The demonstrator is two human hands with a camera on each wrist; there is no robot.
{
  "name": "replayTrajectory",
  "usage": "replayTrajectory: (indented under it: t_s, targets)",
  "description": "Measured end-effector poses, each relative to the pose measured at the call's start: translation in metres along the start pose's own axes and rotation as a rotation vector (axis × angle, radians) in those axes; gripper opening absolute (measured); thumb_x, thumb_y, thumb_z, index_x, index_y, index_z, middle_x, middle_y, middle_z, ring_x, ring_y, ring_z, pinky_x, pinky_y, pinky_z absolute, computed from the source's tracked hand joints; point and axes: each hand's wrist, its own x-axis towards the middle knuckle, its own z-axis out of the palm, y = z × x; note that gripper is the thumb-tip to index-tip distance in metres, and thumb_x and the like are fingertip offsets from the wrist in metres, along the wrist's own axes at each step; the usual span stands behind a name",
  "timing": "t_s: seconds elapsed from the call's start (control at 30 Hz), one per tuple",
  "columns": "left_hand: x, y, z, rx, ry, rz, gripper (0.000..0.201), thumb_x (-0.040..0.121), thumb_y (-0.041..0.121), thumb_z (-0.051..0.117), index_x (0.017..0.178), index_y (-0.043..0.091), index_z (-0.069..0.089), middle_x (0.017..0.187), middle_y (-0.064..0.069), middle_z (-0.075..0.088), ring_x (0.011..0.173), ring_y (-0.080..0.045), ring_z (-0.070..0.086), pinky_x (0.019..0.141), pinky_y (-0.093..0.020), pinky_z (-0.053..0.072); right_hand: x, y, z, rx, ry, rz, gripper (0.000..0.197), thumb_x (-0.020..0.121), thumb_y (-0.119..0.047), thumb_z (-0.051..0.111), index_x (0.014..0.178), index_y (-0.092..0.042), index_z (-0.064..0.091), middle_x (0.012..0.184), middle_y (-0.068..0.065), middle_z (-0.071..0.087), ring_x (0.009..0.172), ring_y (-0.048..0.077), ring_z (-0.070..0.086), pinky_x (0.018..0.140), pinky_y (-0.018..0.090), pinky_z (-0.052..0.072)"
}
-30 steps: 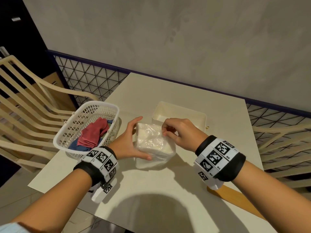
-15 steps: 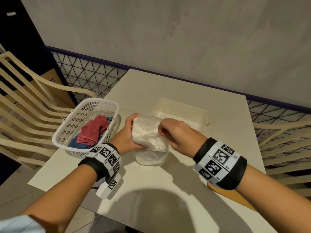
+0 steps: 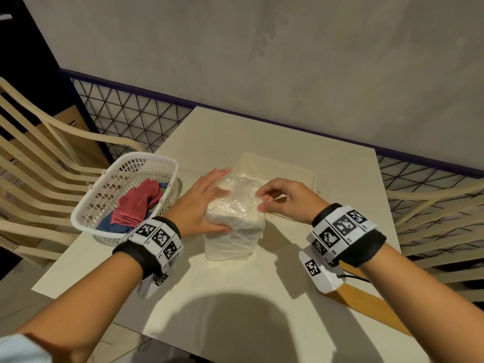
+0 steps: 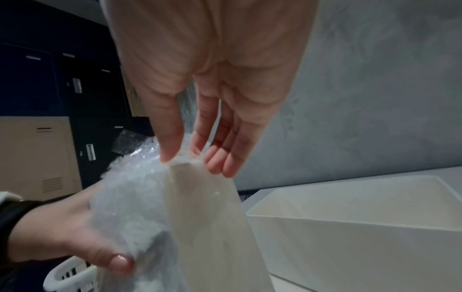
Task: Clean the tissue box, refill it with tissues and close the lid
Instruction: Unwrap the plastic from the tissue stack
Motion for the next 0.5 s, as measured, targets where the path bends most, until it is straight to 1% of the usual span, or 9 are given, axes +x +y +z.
replayTrajectory:
  t_s: [0.07, 0.13, 0.17, 0.23, 0.3, 0.33, 0.37, 0.43, 0.5]
  targets:
    - [0.005, 0.003, -0.005, 0.043, -0.085, -0.058, 0.091, 0.063, 0.047, 0.076, 0.139, 0.029, 0.029, 0.139, 0.014, 0.033, 0.14, -0.007, 0.011, 0.114, -0.029, 0.018, 0.003, -0.001, -0.002, 0.064, -0.017, 0.029, 0.016, 0.076, -0.013, 0.071, 0.09, -0.018, 0.066, 0.085, -0.004, 0.059, 0.087, 0.013, 0.054, 0.092, 0.029, 0.045]
    - [0.008, 0.004, -0.008, 0.037, -0.092, -0.095, 0.09, 0.064, 0.04, 0.079, 0.139, 0.025, 0.031, 0.139, 0.005, 0.039, 0.136, -0.013, 0.023, 0.114, -0.034, 0.026, 0.006, -0.002, -0.005, 0.099, -0.042, 0.049, 0.012, 0.079, -0.012, 0.068, 0.081, -0.023, 0.065, 0.088, -0.002, 0.062, 0.088, 0.013, 0.056, 0.092, 0.026, 0.042]
    - [0.009, 0.005, -0.009, 0.03, -0.091, -0.087, 0.089, 0.065, 0.038, 0.08, 0.138, 0.028, 0.03, 0.138, 0.004, 0.04, 0.13, -0.012, 0.027, 0.111, -0.033, 0.029, 0.008, -0.001, -0.006, 0.083, -0.04, 0.03, 0.013, 0.08, -0.011, 0.067, 0.079, -0.024, 0.064, 0.088, -0.002, 0.063, 0.088, 0.013, 0.056, 0.091, 0.026, 0.042]
    - [0.008, 0.006, -0.009, 0.039, -0.119, -0.079, 0.086, 0.066, 0.043, 0.077, 0.134, 0.037, 0.026, 0.134, 0.01, 0.039, 0.121, -0.008, 0.026, 0.104, -0.026, 0.025, 0.01, -0.002, -0.005, 0.034, 0.002, -0.034, 0.012, 0.08, -0.009, 0.067, 0.076, -0.02, 0.064, 0.082, -0.004, 0.062, 0.085, 0.015, 0.057, 0.086, 0.024, 0.044]
    - [0.01, 0.004, -0.009, 0.073, -0.13, -0.068, 0.08, 0.065, 0.051, 0.07, 0.134, 0.036, 0.034, 0.138, 0.006, 0.04, 0.124, -0.015, 0.029, 0.104, -0.027, 0.022, 0.01, -0.002, -0.003, 0.002, 0.053, -0.09, 0.008, 0.078, -0.007, 0.068, 0.076, -0.014, 0.066, 0.079, -0.007, 0.06, 0.083, 0.016, 0.058, 0.084, 0.026, 0.047]
    - [0.011, 0.004, -0.009, 0.083, -0.127, -0.072, 0.078, 0.065, 0.051, 0.07, 0.135, 0.034, 0.039, 0.14, 0.003, 0.04, 0.127, -0.02, 0.03, 0.104, -0.03, 0.022, 0.01, -0.002, -0.002, -0.009, 0.067, -0.11, 0.005, 0.078, -0.007, 0.068, 0.077, -0.011, 0.067, 0.078, -0.008, 0.06, 0.083, 0.016, 0.058, 0.085, 0.027, 0.048]
    - [0.012, 0.004, -0.01, 0.087, -0.127, -0.085, 0.076, 0.066, 0.048, 0.073, 0.134, 0.031, 0.042, 0.141, 0.002, 0.039, 0.128, -0.022, 0.03, 0.106, -0.031, 0.022, 0.008, -0.002, -0.001, -0.022, 0.075, -0.131, 0.002, 0.079, -0.006, 0.067, 0.079, -0.009, 0.067, 0.078, -0.008, 0.06, 0.083, 0.016, 0.058, 0.086, 0.027, 0.048]
    - [0.012, 0.003, -0.01, 0.076, -0.115, -0.104, 0.073, 0.068, 0.038, 0.077, 0.132, 0.03, 0.045, 0.141, 0.0, 0.039, 0.127, -0.019, 0.029, 0.107, -0.031, 0.021, 0.005, -0.002, 0.0, -0.093, 0.088, -0.191, 0.002, 0.081, -0.007, 0.065, 0.081, -0.007, 0.067, 0.079, -0.005, 0.061, 0.084, 0.016, 0.057, 0.086, 0.024, 0.046]
    - [0.012, 0.001, -0.01, 0.044, -0.099, -0.104, 0.071, 0.067, 0.035, 0.079, 0.129, 0.036, 0.043, 0.139, 0.0, 0.04, 0.122, -0.013, 0.027, 0.106, -0.03, 0.021, 0.0, -0.004, 0.001, -0.179, 0.086, -0.253, 0.003, 0.082, -0.007, 0.063, 0.082, -0.006, 0.066, 0.078, -0.004, 0.06, 0.082, 0.016, 0.054, 0.08, 0.017, 0.041]
